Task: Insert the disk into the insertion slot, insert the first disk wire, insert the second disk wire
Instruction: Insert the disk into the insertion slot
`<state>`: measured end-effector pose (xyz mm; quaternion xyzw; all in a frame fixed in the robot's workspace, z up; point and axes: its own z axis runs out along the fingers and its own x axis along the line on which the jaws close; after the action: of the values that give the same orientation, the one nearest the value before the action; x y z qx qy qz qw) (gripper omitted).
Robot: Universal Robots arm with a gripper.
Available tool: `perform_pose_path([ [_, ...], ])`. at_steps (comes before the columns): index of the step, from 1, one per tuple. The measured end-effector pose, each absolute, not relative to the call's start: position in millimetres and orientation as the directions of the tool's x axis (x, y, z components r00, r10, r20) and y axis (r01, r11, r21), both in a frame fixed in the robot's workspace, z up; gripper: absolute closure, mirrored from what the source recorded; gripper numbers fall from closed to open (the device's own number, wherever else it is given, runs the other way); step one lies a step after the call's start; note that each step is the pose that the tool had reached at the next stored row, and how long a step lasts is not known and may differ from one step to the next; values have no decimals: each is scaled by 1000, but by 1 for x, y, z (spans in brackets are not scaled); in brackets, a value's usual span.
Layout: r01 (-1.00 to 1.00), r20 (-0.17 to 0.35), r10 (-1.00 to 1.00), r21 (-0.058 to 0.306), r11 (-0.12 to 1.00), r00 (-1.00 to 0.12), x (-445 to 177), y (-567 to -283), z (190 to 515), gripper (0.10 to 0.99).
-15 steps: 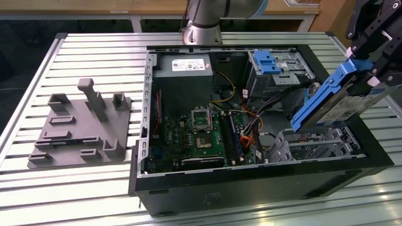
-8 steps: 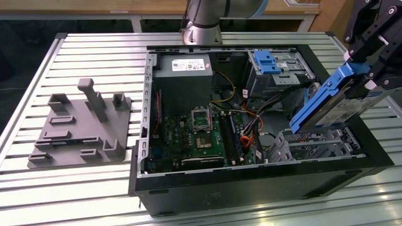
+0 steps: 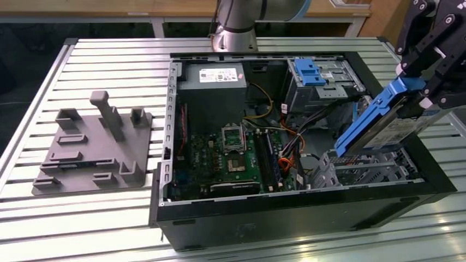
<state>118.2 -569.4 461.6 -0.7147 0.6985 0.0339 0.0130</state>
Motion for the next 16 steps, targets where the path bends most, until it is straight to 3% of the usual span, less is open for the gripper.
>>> perform_pose_path([
  [16,-999,-67,-998,29,-24,22,118,-571,450,722],
])
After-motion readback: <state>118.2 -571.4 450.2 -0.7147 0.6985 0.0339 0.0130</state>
